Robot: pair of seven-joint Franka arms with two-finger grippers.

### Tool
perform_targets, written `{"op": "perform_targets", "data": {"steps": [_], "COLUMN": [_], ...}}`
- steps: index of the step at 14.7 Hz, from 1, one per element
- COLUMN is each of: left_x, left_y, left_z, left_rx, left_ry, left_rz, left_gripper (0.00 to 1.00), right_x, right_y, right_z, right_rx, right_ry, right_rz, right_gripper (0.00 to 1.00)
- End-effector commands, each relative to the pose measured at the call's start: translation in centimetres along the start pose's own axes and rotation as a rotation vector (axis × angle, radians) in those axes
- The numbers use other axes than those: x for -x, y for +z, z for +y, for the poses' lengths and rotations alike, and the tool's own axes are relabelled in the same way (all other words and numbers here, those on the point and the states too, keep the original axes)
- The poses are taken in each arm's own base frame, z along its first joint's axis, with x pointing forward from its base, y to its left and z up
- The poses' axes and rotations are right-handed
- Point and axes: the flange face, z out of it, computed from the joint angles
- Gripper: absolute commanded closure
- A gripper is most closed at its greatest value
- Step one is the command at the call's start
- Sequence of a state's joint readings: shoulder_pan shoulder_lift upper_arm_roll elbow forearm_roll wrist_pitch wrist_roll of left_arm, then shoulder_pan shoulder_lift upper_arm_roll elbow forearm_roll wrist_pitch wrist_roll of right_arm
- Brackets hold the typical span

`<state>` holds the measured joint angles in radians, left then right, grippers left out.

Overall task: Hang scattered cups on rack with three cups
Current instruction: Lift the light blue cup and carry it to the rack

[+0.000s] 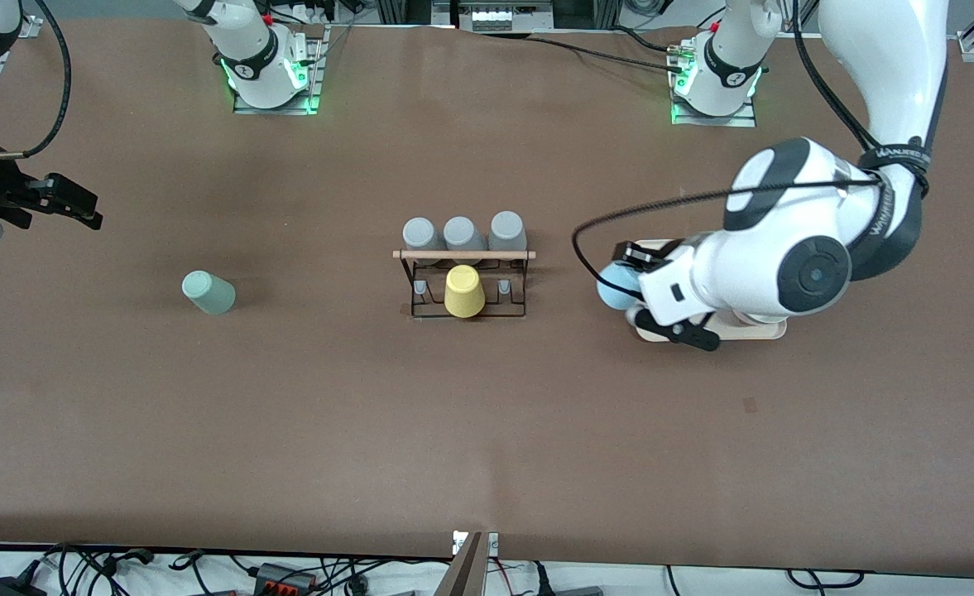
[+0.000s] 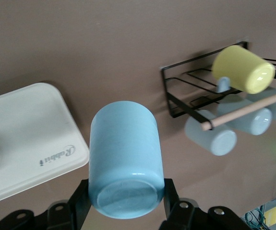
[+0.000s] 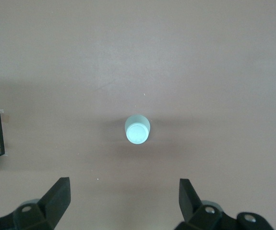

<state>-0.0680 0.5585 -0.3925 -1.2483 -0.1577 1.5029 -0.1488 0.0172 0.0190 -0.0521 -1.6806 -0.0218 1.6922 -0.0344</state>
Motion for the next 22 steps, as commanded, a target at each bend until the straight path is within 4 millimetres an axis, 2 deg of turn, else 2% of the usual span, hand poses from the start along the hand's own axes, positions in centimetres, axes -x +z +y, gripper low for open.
{"op": "perform_targets", "data": {"steps": [1,2,3,4,5,6,9,11,16,19,20,22], "left_x": [-0.6,-1.0,-1.6,-2.0,-2.3,-2.5,-3.6,-4.3,-5.3,-5.7,-6.1,-6.3], "left_y": [-0.3,1.2,1.9,2.3,2.8,3.8,4.8,5.7,9.5,11.3,12.3,14.1], "left_z": [0.0,1.2,2.4,4.5,5.8,7.1,9.5,10.8,12.6,12.7,12.3,12.6], "left_rx": [0.055,0.067,0.073,0.075,0.078,0.077,0.105,0.126,0.108,0.08,0.036,-0.009], "left_ry": [-0.028,-0.033,-0.025,-0.039,-0.083,-0.123,-0.193,-0.221,-0.212,-0.195,-0.172,-0.11], "left_rz": [-0.007,-0.032,-0.024,0.014,0.033,0.034,0.1,0.137,0.125,0.128,0.132,0.122], "left_gripper": [0.79,0.8,0.81,0.81,0.81,0.81,0.81,0.81,0.79,0.76,0.76,0.74], "right_x": [-0.8,-1.1,-1.1,-1.2,-1.5,-1.6,-1.7,-1.9,-1.9,-1.9,-1.9,-1.9], "right_y": [1.1,1.8,1.9,2.1,3.0,3.0,3.3,4.2,4.3,4.3,4.3,4.3], "right_z": [0.3,0.4,0.4,0.4,0.2,0.2,-0.1,0.2,0.1,0.1,0.1,0.1], "right_rx": [0.005,0.005,0.005,0.004,0.006,0.006,0.008,0.008,0.008,0.008,0.008,0.008], "right_ry": [0.016,0.015,0.018,0.023,0.018,0.019,0.014,0.019,0.017,0.019,0.019,0.019], "right_rz": [-0.025,-0.039,-0.04,-0.045,-0.06,-0.06,-0.065,-0.08,-0.083,-0.083,-0.086,-0.088], "right_gripper": [0.0,0.0,0.0,0.0,0.0,0.0,0.0,0.0,0.0,0.0,0.0,0.0]}}
